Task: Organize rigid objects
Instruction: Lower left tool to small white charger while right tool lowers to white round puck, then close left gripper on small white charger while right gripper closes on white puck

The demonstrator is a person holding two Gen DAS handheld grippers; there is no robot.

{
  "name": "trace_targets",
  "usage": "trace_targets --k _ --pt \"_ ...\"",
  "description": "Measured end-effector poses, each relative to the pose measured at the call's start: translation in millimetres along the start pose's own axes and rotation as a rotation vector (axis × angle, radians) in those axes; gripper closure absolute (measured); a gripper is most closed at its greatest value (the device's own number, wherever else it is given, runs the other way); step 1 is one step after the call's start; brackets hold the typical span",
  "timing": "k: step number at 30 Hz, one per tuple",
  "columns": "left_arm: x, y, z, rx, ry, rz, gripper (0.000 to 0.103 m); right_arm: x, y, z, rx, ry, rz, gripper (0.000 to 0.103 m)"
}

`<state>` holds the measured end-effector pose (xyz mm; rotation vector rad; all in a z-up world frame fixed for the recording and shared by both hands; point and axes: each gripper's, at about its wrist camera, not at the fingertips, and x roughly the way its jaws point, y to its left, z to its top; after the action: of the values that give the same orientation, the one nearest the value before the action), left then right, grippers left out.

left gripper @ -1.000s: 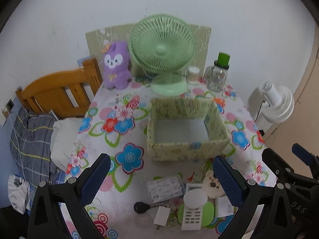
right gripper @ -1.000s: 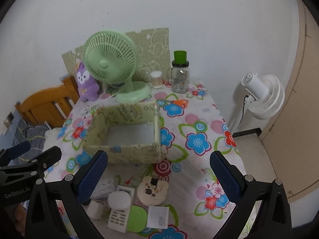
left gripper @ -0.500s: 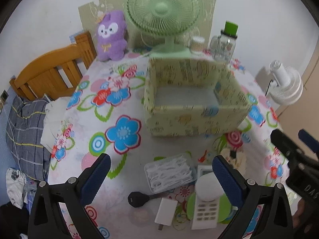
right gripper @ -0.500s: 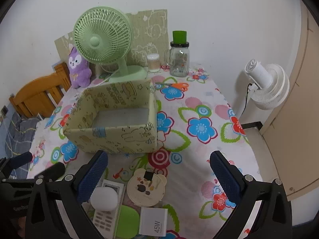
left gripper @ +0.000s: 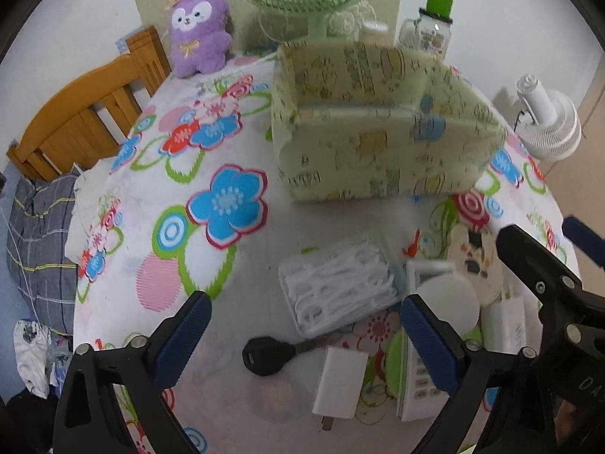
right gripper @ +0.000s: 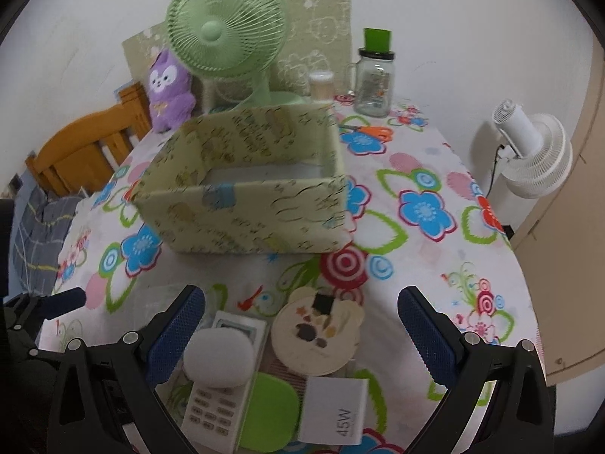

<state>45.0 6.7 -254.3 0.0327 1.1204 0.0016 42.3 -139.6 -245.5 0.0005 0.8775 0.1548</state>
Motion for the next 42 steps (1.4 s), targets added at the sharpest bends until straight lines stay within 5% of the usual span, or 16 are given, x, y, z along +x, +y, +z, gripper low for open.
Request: trace_targets --k 7,14,27,34,42 --pt "12 8 -16 -0.015 0.02 -0.012 0.007 8 18 -13 -0.038 0.023 0.001 0.001" --pt "17 9 -29 -0.01 0.037 -0.035 0.011 21 33 -23 -0.037 0.053 0.02 0.013" --pt "24 -7 -41 0.044 0.079 -0.083 0.05 29 53 -33 -0.072 0.08 0.056 0.044" --pt "26 -6 -42 0.022 0.082 -0.123 0.074 29 51 -34 -0.057 0.076 0.062 0.044" --pt "28 -7 -43 0.013 0.078 -0.122 0.076 34 49 -36 -0.037 0.092 0.066 0.044"
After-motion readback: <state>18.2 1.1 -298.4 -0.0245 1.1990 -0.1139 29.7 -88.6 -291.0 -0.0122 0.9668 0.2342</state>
